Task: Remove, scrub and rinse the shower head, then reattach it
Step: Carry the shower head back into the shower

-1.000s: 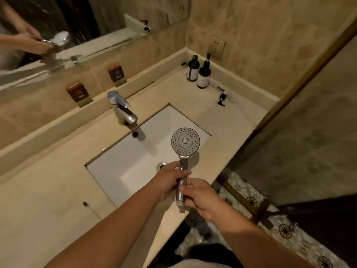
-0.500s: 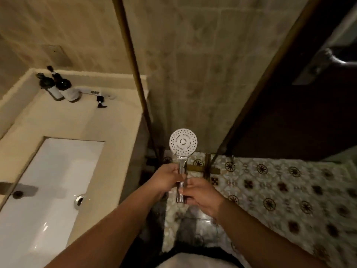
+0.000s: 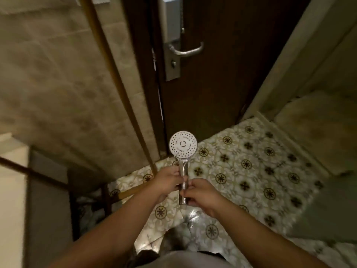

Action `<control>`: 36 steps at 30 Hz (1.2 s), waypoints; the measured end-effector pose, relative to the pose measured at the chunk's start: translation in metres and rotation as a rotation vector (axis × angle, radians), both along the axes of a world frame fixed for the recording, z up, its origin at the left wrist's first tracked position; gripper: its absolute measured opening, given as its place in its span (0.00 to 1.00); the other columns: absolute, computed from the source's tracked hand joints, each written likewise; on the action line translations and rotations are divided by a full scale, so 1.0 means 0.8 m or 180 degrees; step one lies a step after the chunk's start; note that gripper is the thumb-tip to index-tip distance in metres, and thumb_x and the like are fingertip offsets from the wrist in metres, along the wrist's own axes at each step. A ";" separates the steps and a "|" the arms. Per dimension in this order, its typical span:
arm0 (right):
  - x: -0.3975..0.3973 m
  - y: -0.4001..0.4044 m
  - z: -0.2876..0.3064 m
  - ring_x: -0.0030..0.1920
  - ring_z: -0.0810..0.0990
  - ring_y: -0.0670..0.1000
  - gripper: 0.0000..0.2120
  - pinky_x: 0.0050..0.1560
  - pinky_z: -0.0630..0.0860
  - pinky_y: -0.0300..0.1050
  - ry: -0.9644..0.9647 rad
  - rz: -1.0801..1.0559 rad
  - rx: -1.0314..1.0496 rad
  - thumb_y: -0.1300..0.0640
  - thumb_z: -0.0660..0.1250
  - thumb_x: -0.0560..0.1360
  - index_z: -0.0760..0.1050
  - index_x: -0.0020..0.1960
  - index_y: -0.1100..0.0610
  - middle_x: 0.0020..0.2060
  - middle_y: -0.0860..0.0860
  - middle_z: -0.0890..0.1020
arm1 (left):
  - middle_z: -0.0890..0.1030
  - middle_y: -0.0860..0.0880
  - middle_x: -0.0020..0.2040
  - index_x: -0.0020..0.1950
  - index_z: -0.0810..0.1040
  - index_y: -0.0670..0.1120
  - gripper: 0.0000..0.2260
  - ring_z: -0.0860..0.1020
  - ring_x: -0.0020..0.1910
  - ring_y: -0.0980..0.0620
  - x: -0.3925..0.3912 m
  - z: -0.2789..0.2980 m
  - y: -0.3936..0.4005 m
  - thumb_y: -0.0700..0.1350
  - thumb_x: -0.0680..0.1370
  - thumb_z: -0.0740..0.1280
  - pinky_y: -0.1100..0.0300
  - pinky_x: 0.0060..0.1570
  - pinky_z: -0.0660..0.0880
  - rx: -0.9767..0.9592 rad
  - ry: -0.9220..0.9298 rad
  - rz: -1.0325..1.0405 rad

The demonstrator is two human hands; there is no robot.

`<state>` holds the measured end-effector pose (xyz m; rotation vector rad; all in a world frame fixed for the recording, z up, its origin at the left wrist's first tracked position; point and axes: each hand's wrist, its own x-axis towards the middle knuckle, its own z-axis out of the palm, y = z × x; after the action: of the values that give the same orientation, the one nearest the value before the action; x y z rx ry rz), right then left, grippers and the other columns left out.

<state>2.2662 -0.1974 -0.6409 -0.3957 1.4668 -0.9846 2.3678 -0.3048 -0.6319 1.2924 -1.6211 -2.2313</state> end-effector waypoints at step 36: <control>-0.342 0.021 0.003 0.31 0.75 0.48 0.02 0.34 0.73 0.42 0.0359 -0.3132 0.0120 0.65 0.68 0.73 0.79 0.44 0.61 0.30 0.52 0.75 | 0.81 0.47 0.40 0.48 0.79 0.43 0.06 0.81 0.37 0.55 -0.516 -0.011 -0.017 0.33 0.77 0.65 0.63 0.34 0.77 -0.0169 0.0017 -0.3174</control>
<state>1.9923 -0.1805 -0.6387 0.3635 1.8039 -1.7090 1.9547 -0.3181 -0.6406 0.4496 -2.6945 -2.5572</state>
